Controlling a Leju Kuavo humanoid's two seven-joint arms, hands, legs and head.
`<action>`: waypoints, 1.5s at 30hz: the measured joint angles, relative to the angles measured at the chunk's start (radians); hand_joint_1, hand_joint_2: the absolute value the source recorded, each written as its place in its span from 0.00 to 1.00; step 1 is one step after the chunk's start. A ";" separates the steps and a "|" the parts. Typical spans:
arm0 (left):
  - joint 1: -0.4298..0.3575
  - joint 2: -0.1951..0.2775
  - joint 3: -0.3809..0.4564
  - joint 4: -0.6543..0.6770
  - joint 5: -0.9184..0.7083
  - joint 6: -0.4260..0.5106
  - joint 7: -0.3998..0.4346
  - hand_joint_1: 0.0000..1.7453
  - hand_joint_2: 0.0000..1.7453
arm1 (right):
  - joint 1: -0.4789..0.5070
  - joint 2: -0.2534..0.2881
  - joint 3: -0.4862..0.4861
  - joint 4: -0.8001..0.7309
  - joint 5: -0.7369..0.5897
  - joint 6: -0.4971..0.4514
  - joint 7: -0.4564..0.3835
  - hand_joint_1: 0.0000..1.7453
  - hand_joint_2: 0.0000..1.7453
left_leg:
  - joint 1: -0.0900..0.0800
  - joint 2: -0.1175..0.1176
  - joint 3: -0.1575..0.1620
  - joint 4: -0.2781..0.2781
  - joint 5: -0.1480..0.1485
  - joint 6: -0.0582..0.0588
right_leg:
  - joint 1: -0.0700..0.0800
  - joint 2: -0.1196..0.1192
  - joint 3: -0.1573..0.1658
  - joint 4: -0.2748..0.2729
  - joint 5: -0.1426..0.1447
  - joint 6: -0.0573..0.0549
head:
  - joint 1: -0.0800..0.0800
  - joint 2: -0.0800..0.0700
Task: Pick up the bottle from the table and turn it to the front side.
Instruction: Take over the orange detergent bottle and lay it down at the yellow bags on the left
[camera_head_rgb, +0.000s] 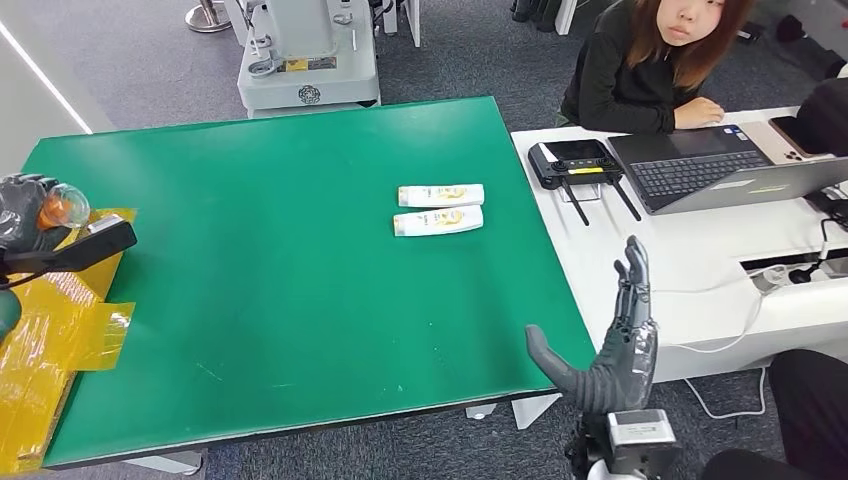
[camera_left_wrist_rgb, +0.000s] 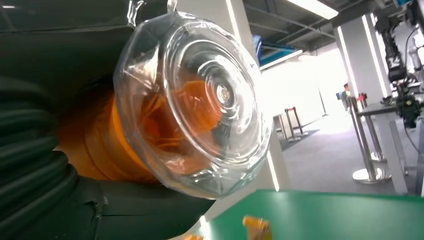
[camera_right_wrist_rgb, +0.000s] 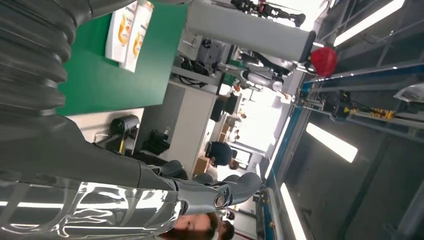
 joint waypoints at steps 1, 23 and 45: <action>0.011 0.003 0.006 0.001 0.002 0.000 -0.001 1.00 1.00 | 0.004 0.000 -0.008 -0.010 0.000 0.001 0.000 0.00 1.00 | 0.000 0.000 0.000 0.000 0.000 0.000 | 0.000 0.000 0.000 0.000 0.000 0.000 | 0.000 0.000; 0.306 0.071 0.100 0.008 0.009 0.060 -0.010 1.00 1.00 | 0.054 0.023 -0.085 -0.074 0.041 0.090 0.002 0.00 1.00 | 0.000 0.001 0.000 0.000 -0.001 -0.001 | 0.000 0.001 -0.001 0.000 -0.001 0.000 | 0.000 0.000; 0.398 -0.068 0.133 -0.003 -0.037 0.126 -0.093 1.00 1.00 | 0.062 0.003 -0.054 -0.064 0.036 0.056 0.028 0.00 1.00 | -0.001 -0.003 0.004 0.000 0.000 -0.001 | -0.001 -0.004 0.004 -0.001 -0.001 0.000 | 0.000 0.000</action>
